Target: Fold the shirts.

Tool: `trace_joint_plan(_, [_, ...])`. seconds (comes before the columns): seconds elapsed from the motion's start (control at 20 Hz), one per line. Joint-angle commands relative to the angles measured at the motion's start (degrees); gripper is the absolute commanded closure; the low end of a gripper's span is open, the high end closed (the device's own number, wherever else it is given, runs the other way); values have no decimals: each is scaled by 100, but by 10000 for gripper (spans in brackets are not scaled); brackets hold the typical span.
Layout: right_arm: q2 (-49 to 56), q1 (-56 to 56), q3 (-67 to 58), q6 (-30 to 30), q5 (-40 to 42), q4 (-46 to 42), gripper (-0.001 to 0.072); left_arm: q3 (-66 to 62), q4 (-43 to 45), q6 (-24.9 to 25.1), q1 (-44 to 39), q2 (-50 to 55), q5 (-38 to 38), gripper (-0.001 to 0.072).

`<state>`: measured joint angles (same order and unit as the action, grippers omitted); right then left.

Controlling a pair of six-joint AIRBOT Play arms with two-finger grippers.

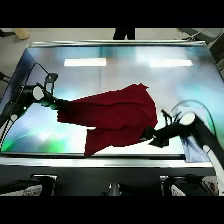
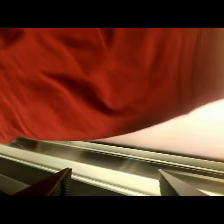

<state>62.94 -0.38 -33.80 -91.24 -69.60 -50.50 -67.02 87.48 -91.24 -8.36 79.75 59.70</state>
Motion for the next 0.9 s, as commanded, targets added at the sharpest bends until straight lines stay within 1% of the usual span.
trace_joint_plan(0.0, [-179, -4, 1023, 125, 946, 890, 82, -13, -109, 107, 4, -76, 289, 679])
trace_joint_plan(0.05, [-66, -4, 1023, 208, 1143, 1038, 82, -13, -155, 107, 4, -105, 297, 679])
trace_joint_plan(0.2, [273, -4, 1023, 649, 1670, 1902, 86, -13, -273, 103, 4, -118, 293, 679])
trace_joint_plan(0.25, [413, -4, 1023, 831, 1770, 2186, 131, -13, -323, 103, 7, -118, 293, 679])
trace_joint_plan(0.3, [533, -4, 1023, 1016, 1882, 2426, 259, -13, -361, 103, 4, -118, 293, 679])
trace_joint_plan(0.35, [623, -4, 1016, 1187, 2050, 2618, 403, -13, -387, 105, 7, -118, 293, 679])
trace_joint_plan(0.4, [649, -11, 970, 1307, 2079, 2671, 704, -15, -393, 105, 7, -122, 302, 679])
trace_joint_plan(0.45, [632, -17, 804, 1436, 1910, 2594, 697, -20, -376, 116, 11, -162, 328, 679])
trace_joint_plan(0.5, [540, -17, 450, 1814, 1552, 2376, 697, -79, -289, 131, 9, -264, 376, 679])
trace_joint_plan(0.55, [345, -17, -87, 1932, 1097, 1797, 697, -212, -173, 131, 9, -444, 411, 680])
trace_joint_plan(0.6, [68, -17, -732, 1878, 726, 1097, 697, -409, -26, 131, 9, -691, 442, 680])
trace_joint_plan(0.65, [-317, -17, -1574, 1687, 442, 260, 697, -715, 166, 131, 9, -1010, 494, 680])
trace_joint_plan(0.7, [-758, -17, -2518, 1510, 358, -494, 697, -1073, 315, 129, 9, -1342, 586, 680])
trace_joint_plan(0.75, [-1182, -17, -3416, 1401, 455, -1119, 697, -1523, 389, 127, 11, -1711, 715, 680])
trace_joint_plan(0.8, [-1589, -15, -4286, 1246, 752, -1718, 697, -1965, 404, 125, 9, -2050, 833, 680])
trace_joint_plan(0.85, [-1991, -15, -5110, 949, 1222, -2280, 697, -2400, 400, 94, 7, -2422, 901, 680])
